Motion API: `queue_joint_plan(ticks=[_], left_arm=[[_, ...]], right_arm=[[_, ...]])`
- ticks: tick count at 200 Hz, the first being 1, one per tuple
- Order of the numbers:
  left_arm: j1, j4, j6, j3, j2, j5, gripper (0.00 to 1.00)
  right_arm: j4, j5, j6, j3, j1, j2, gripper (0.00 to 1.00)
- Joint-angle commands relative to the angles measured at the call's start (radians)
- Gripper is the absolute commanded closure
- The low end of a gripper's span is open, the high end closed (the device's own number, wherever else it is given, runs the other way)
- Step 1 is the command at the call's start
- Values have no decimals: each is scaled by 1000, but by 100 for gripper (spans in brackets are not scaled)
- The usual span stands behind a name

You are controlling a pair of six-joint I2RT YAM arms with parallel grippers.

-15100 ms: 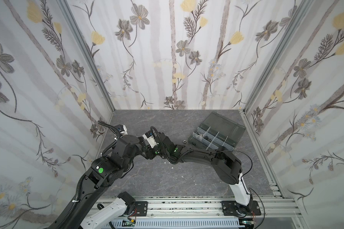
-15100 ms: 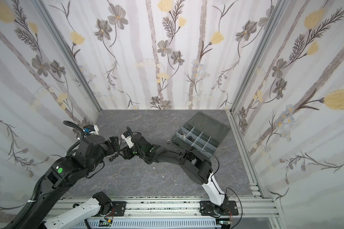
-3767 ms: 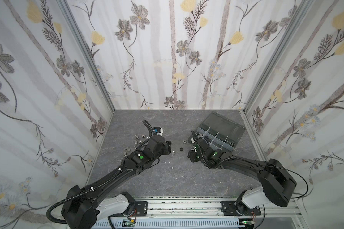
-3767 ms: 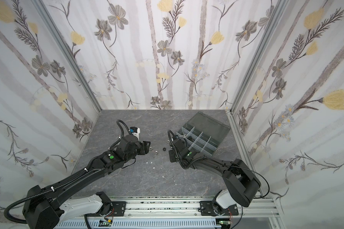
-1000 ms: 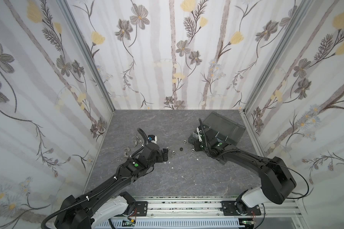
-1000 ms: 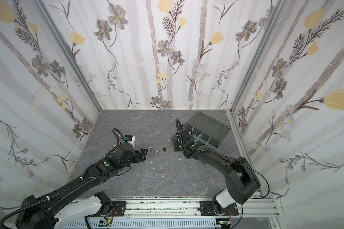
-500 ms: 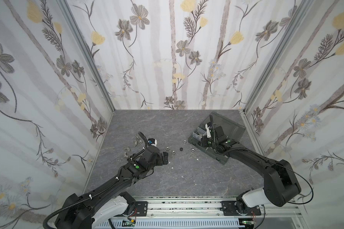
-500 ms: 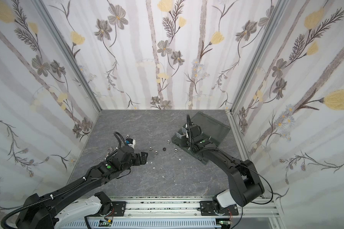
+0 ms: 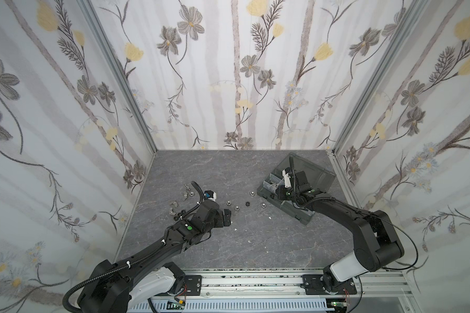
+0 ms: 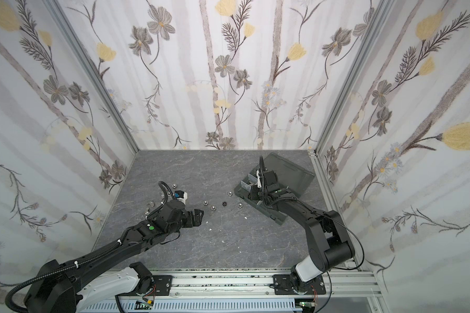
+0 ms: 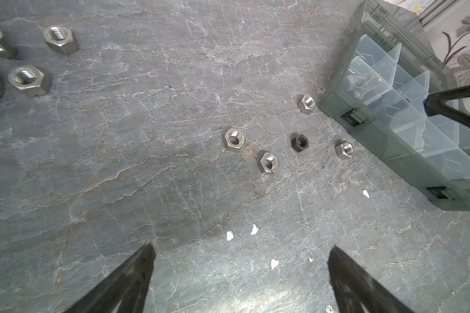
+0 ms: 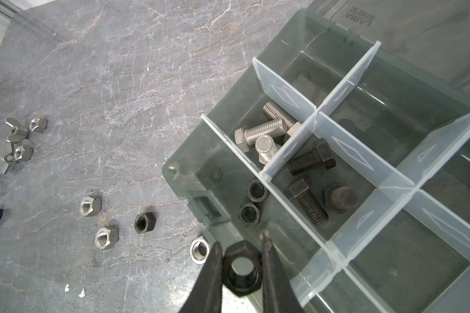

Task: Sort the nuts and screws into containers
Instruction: 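Open the right gripper to drop the nut into the compartment, then withdraw the right gripper while the left gripper reaches to a black hex nut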

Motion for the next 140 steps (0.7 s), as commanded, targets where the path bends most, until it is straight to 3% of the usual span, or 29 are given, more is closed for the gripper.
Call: queue_joint_plan(ticks=[1,24,83,140], left_arm=[[1,34,-6,-2,12,1,0],[0,35,-4,3,16,6,0],[0,4,-4,18,5,7,0],[-1,-79,13,90,2,0,5]], right_arm=[[41,-28,-3,-4,-1,22,84],[48,-32,0,0,0,52,79],[60,-32,3,4,0,49,56],[91,-36,6,-43,-1,-83,52]])
